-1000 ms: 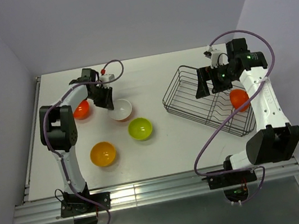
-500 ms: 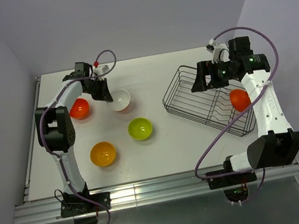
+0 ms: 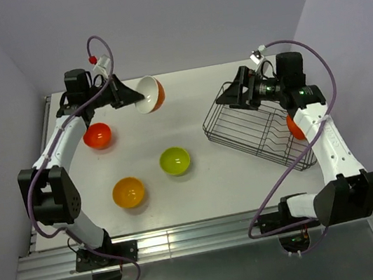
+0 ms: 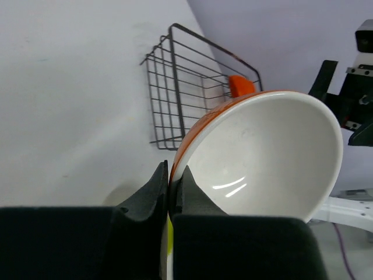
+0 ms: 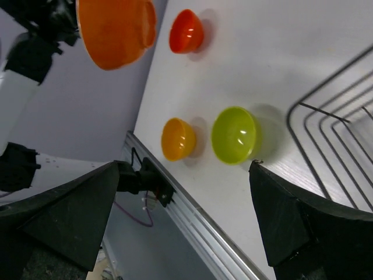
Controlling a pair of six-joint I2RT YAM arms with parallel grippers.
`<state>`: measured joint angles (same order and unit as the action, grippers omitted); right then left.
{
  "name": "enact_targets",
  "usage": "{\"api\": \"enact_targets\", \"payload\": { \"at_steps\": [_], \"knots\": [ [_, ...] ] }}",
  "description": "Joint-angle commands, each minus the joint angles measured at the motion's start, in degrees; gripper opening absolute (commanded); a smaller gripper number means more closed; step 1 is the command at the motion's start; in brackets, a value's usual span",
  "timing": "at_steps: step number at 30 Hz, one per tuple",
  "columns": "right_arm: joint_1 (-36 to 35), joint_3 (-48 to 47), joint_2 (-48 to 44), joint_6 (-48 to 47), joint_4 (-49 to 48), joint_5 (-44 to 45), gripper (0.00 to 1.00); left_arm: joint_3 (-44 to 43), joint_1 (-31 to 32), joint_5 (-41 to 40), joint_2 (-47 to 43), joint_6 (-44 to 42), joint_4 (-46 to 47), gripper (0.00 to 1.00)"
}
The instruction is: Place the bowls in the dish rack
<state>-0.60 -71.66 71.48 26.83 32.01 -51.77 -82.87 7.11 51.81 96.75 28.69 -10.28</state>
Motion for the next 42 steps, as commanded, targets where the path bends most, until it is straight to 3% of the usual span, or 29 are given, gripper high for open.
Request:
{"api": "enact_targets", "payload": {
  "at_steps": [1,3,10,15,22,42],
  "knots": [
    [-3.96,-2.17,-2.14,9.19,-11.35,0.17,1.0,3.93,-0.08,6.72,-2.09,15.56,14.39,0.0],
    [-6.51,-3.48,-1.35,9.91,-12.49,1.32,1.0,7.27,0.0,7.68,-3.32,20.85,20.9,0.0],
    [-14.33,-8.4,4.36,9.04,-13.38,7.55,1.0,15.19,1.58,8.39,-5.61,28.97,29.44,0.0],
    [-20.92,-13.23,9.55,7.19,-11.18,14.57,1.0,17.04,2.73,7.78,-6.31,28.17,28.65,0.0],
    [-24.71,-15.18,12.89,8.06,-10.74,16.43,1.0,19.06,3.52,6.99,-7.98,28.0,28.4,0.0],
    [-28.14,-14.3,15.09,12.98,-14.78,13.01,1.0,18.89,6.51,6.02,-7.01,26.07,27.51,0.0]
  ]
}}
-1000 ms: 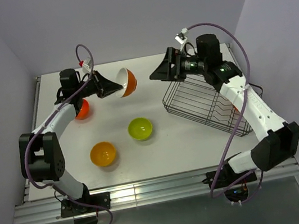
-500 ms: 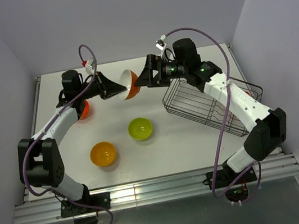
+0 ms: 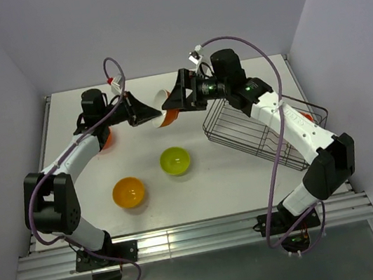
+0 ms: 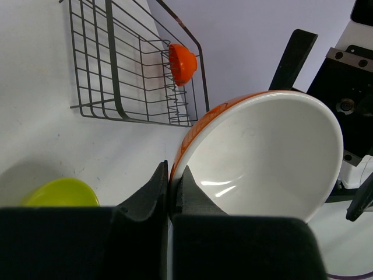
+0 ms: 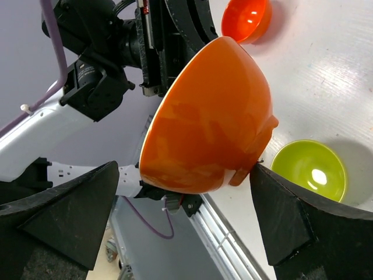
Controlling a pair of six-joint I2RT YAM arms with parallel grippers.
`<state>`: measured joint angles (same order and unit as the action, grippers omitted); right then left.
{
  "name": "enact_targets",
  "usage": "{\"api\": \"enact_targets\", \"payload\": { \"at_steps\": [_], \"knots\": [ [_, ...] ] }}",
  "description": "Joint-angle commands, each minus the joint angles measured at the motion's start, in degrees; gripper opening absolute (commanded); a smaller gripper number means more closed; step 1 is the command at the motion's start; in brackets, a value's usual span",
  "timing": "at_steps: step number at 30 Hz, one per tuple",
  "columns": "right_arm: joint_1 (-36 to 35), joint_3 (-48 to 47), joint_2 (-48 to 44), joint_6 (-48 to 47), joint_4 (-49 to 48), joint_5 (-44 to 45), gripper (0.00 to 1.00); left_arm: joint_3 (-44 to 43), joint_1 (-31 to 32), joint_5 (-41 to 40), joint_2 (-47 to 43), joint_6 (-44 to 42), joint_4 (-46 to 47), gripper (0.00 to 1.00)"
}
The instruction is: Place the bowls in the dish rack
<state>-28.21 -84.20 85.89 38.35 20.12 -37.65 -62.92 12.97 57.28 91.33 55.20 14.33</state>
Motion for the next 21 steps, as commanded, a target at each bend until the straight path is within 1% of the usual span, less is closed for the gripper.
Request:
{"api": "enact_targets", "payload": {
  "at_steps": [1,6,9,12,13,16,21],
  "knots": [
    [-0.53,-1.75,0.95,1.73,-2.98,-1.2,1.0,-1.07,0.65,0.29,-1.59,-0.53,2.9,0.0],
    [-0.53,-0.88,1.21,4.98,-4.47,-2.43,1.0,-1.51,1.0,-0.32,-1.68,-1.41,2.2,0.0],
    [-0.53,0.35,0.86,7.53,-6.05,-3.57,0.98,-1.42,1.18,-0.85,-1.94,-1.76,1.93,0.0],
    [-0.53,1.06,-0.1,8.41,-6.32,-3.13,0.9,-1.51,1.18,-1.38,-2.12,-2.46,1.06,0.0],
    [-0.53,1.06,-0.28,8.32,-6.23,-3.05,0.86,-1.68,1.18,-1.38,-2.12,-2.73,0.79,0.0],
    [-0.53,1.41,-0.55,8.41,-5.88,-2.34,0.77,-1.86,1.27,-1.82,-1.94,-3.43,0.18,0.0],
    [-0.53,2.2,-0.37,8.85,-5.0,-0.76,0.67,-2.3,1.7,-2.96,-2.21,-5.1,-0.88,0.0]
  ]
}}
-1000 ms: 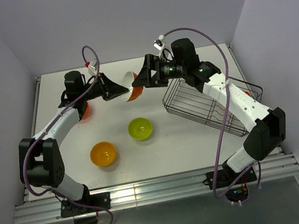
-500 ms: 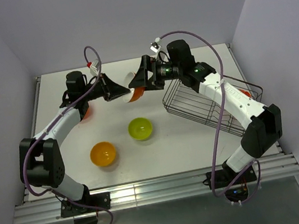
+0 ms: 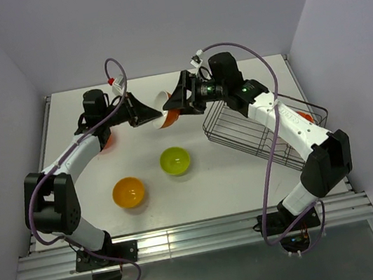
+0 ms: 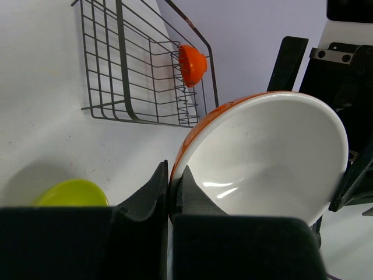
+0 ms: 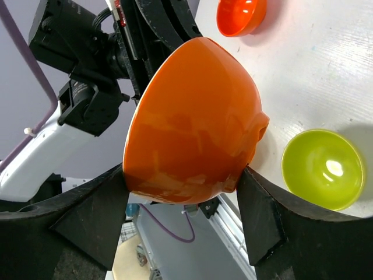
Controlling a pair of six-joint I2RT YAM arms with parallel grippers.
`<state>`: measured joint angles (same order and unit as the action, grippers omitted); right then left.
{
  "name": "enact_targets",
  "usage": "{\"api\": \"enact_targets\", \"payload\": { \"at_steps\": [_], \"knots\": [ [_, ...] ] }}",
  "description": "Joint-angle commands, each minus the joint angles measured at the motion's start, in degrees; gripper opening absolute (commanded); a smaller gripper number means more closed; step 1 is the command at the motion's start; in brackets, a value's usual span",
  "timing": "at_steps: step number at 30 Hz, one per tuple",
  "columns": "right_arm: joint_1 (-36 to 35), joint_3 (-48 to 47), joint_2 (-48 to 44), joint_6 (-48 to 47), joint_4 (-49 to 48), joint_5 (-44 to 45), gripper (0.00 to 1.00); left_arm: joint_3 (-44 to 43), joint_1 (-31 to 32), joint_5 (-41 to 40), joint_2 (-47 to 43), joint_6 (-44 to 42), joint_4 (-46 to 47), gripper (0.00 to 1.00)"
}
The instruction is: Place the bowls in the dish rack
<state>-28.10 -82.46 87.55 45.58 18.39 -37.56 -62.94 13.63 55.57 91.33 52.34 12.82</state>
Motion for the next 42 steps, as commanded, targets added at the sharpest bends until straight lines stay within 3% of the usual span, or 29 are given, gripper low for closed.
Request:
{"api": "enact_targets", "payload": {
  "at_steps": [1,3,5,9,12,16,20,25,27,32,36,42],
  "knots": [
    [-0.64,0.63,-2.03,1.79,-3.28,-0.67,0.61,-2.28,1.14,-1.25,-2.21,-2.24,0.72,0.0],
    [-0.64,1.07,-1.86,1.88,-3.19,-0.5,0.5,-2.19,1.31,-1.34,-2.21,-2.41,0.54,0.0],
    [-0.55,1.24,-1.59,1.97,-3.1,-0.32,0.48,-2.1,1.31,-2.21,-2.56,-3.03,0.19,0.0],
    [-0.2,1.16,-1.15,2.84,-3.01,-0.49,0.72,-2.01,1.49,-3.36,-3.17,-3.91,-0.42,0.0],
    [0.06,1.16,-1.06,3.55,-3.19,-0.76,0.82,-2.45,1.66,-4.06,-3.0,-4.78,-1.65,0.0],
    [0.32,1.42,-0.89,4.51,-3.36,-1.11,0.87,-2.63,1.84,-4.59,-2.91,-5.58,-2.54,0.0],
    [0.41,2.03,-0.8,5.13,-4.06,-1.55,0.87,-2.63,2.1,-5.12,-2.91,-5.84,-2.8,0.0],
    [0.5,2.47,-0.8,5.3,-4.16,-1.37,0.64,-2.63,2.46,-5.65,-3.17,-6.11,-2.98,0.0],
    [0.67,2.65,-0.89,5.04,-4.24,-1.29,0.44,-2.63,2.54,-5.82,-3.35,-6.28,-3.15,0.01],
    [1.47,2.92,-1.24,3.9,-4.6,-2.08,0.0,-2.89,2.63,-5.12,-3.0,-6.72,-3.86,0.17],
    [1.64,2.13,-1.94,1.27,-3.1,-1.2,0.0,-3.42,2.63,-5.12,-2.65,-7.51,-4.91,0.4],
    [2.52,3.0,-4.22,-0.85,-2.57,1.08,0.0,-4.21,2.54,-5.21,-2.12,-8.83,-6.75,0.59]
  ]
}}
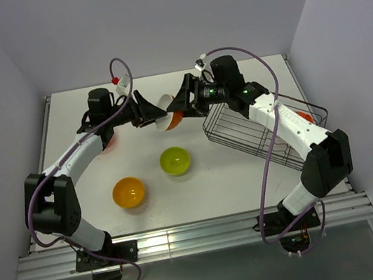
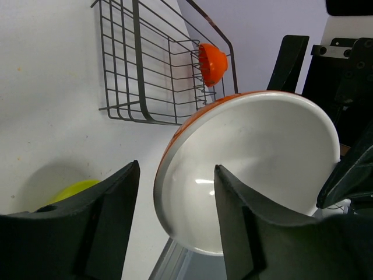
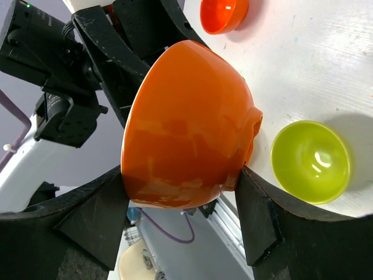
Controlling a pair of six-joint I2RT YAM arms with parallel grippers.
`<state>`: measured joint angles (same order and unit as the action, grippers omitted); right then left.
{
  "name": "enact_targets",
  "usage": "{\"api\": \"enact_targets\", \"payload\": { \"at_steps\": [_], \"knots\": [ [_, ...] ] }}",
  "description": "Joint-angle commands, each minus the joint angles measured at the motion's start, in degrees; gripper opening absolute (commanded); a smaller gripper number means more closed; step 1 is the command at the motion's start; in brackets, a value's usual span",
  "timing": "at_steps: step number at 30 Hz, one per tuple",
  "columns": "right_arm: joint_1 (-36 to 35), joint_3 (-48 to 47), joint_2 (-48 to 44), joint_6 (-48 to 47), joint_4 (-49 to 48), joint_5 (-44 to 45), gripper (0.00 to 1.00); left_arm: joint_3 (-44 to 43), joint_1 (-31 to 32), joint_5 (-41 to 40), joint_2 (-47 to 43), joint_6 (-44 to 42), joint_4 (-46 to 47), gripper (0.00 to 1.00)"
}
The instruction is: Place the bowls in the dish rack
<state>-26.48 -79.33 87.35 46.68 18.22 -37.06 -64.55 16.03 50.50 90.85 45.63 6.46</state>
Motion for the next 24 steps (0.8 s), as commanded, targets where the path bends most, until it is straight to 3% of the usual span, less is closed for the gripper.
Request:
{"api": "enact_targets", "payload": {
  "at_steps": [1,5,6,8,9,15,21,24],
  "knots": [
    [0.99,0.14,-4.47,-2.46,-2.05,0.76,0.0,-2.94,0.05,-0.14,-1.73,-2.29,-0.66,0.6],
    [2.92,1.46,-7.18,-4.48,-0.55,1.37,0.0,-4.43,-0.21,0.12,-1.64,-3.79,-2.85,0.67],
    [3.97,2.07,-7.72,-4.84,-0.38,1.11,0.0,-4.96,-0.21,0.3,-1.47,-4.83,-4.25,0.81],
    [4.85,2.51,-9.47,-7.2,0.5,1.46,0.0,-6.36,-0.39,-0.14,-1.38,-5.89,-5.49,0.85],
    [5.47,2.51,-10.09,-9.47,1.9,1.81,0.0,-6.63,-0.39,-0.23,-1.46,-6.33,-5.67,0.99],
    [9.95,4.0,-15.62,-17.65,7.96,1.73,0.0,-10.85,-0.56,-3.12,-2.16,-11.42,-10.49,1.0],
    [21.37,5.94,-22.66,-26.79,13.67,1.73,0.0,-15.16,-1.18,-6.63,-2.17,-16.17,-16.29,1.0],
    [28.04,6.2,-24.94,-32.58,21.48,1.11,0.0,-17.0,-1.27,-8.04,-2.43,-18.9,-18.41,0.99]
  ]
}}
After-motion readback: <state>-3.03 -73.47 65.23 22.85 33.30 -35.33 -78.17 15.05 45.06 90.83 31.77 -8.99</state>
